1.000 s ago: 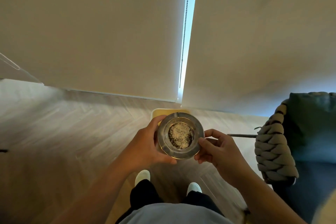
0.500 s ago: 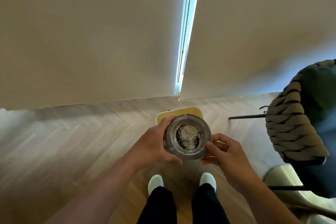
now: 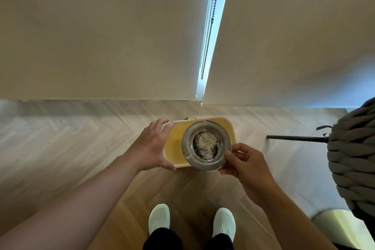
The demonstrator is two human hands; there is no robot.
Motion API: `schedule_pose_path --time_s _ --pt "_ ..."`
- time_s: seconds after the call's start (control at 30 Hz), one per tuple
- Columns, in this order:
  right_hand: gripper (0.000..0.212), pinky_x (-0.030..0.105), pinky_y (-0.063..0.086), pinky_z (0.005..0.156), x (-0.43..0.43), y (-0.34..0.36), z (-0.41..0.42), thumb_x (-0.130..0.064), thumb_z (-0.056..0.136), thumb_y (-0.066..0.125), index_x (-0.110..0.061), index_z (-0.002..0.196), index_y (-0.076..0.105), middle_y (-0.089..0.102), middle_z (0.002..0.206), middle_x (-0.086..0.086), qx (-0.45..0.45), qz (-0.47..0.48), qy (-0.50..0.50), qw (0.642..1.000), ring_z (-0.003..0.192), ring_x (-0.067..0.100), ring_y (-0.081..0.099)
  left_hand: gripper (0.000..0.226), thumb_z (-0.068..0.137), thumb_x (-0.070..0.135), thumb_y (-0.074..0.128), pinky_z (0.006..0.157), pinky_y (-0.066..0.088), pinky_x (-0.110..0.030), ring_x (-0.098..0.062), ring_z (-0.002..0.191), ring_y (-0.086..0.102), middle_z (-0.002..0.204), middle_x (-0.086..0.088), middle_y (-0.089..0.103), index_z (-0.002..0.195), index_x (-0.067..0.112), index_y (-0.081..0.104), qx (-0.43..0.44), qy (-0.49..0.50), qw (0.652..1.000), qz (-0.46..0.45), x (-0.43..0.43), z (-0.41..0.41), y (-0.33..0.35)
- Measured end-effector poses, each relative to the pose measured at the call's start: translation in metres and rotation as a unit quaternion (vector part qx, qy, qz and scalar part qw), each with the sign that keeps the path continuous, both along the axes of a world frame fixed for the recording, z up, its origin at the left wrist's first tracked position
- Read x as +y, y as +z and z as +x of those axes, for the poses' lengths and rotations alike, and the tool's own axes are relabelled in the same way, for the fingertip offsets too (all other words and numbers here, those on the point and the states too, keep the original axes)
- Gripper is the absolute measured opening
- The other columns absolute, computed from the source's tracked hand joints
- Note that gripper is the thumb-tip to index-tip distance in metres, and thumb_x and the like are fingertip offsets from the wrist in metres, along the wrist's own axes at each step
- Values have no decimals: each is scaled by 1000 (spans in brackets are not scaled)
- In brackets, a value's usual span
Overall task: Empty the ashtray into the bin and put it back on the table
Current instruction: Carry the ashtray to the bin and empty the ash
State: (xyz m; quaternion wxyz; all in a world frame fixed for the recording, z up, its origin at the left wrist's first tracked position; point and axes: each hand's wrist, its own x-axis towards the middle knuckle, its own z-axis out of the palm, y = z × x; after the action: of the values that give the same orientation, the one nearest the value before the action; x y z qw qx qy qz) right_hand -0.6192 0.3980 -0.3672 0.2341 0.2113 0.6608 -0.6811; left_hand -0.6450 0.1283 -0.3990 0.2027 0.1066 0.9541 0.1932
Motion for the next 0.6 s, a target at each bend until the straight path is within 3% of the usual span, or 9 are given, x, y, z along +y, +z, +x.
schedule_pose_path --time_s 0.1,0.3,0.6 --pt "13 39 61 67 -4 -31 -12 -2 92 59 4 102 64 72 86 26 -12 -7 13 1000 70 27 68 140 42 69 83 120 15 -39 -22 147 7 159 -3 10 151 23 9 -1 -27 999 -43 -1 -6 -30" --pt "7 35 61 61 -7 -72 -33 -1 92 60 2 97 64 72 77 19 -29 -9 30 999 61 23 70 152 40 79 75 122 2 -37 -20 149 -9 163 -4 -6 152 18 -7 1 -44 995 -85 4 -14 -62" --pt "5 32 59 59 -11 -101 -63 -3 93 61 0 96 64 72 66 7 -35 35 77 996 57 21 69 161 35 81 75 122 9 -39 -21 150 -8 163 -5 -8 152 16 -14 -17 -7 994 -107 8 -18 -76"
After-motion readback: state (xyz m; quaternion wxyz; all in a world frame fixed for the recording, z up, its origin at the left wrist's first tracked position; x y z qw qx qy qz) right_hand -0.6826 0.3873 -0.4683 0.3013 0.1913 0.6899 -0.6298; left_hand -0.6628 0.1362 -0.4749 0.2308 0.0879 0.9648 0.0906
